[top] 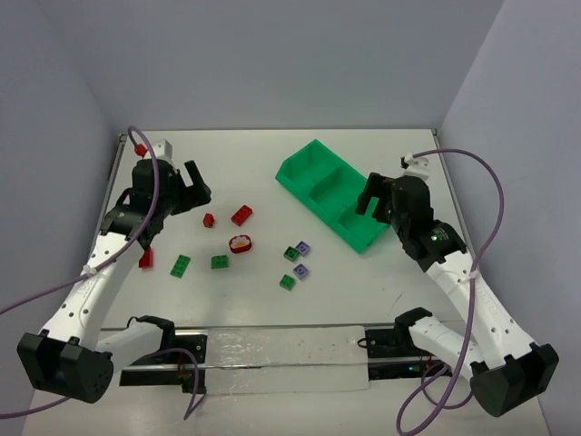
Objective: Sort the legos into containers by color
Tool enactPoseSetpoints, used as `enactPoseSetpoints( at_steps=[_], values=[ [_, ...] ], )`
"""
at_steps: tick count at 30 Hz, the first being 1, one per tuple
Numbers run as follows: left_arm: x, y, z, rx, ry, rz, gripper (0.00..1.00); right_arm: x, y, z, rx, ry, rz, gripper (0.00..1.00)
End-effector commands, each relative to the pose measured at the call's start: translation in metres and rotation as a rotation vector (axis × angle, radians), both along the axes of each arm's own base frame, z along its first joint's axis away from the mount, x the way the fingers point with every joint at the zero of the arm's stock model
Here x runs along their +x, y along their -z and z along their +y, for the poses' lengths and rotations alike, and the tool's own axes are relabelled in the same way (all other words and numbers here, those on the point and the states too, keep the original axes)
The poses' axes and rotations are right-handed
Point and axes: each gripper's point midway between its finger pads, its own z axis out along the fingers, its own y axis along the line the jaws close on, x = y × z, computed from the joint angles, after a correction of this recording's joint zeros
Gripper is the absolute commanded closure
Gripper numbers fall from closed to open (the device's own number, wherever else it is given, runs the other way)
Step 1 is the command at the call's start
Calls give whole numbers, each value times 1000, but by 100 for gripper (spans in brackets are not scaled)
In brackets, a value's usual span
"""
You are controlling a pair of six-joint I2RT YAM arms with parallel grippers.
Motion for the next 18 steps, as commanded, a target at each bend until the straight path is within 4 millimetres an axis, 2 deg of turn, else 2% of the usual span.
enactPoseSetpoints(
  at_steps=[1, 5, 11, 15, 18],
  values=[
    [4, -21, -7, -19, 9, -46, 1, 1, -13, 3, 26, 6, -24, 0],
    [1, -21, -12, -17, 32, -46, 1, -1, -15, 8, 35, -30, -31, 0],
    [-2, -35, -12, -35, 10, -110, 1, -2, -7, 27, 8, -102, 28, 0],
    [-2, -30, -8, -21, -17, -85, 1, -10, 3, 66, 16, -227, 40, 0],
    [-2, -26, -8, -20, -28, -55, 1, -16, 28, 87, -30, -275, 108, 0]
  ],
)
